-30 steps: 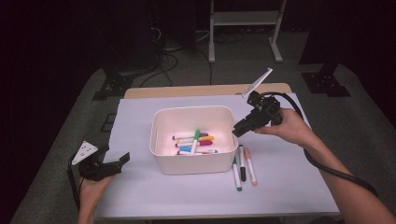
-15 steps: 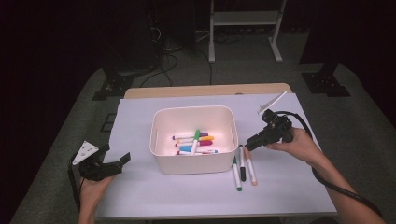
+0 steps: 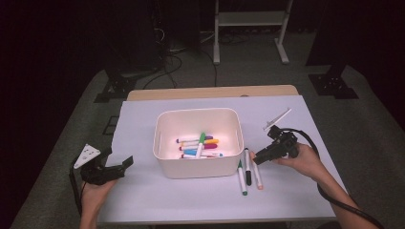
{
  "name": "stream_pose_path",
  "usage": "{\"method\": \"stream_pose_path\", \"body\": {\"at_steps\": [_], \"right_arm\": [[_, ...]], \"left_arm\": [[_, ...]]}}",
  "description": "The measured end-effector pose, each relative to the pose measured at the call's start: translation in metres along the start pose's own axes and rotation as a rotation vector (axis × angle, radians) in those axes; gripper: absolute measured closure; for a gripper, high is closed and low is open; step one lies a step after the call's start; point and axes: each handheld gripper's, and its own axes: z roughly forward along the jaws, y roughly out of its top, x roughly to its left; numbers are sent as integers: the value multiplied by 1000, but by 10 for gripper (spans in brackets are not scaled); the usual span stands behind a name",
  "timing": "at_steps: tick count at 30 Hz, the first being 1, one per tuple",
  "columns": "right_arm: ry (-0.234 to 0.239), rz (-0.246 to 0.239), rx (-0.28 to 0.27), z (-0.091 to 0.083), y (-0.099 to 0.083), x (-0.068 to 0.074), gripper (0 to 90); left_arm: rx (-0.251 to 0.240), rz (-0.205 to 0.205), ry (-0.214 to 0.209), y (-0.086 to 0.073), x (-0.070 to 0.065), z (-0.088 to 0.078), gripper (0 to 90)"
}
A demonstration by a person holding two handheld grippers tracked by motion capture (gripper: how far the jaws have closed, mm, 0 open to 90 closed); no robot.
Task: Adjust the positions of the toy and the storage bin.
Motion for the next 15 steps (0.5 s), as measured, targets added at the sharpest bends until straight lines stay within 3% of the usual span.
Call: {"method": "stream_pose_path", "body": {"at_steps": [15], "right_arm": [[-126, 46, 18, 31, -13, -10, 561]], "left_arm": [[-2, -5, -1, 0, 1, -1, 7]]}}
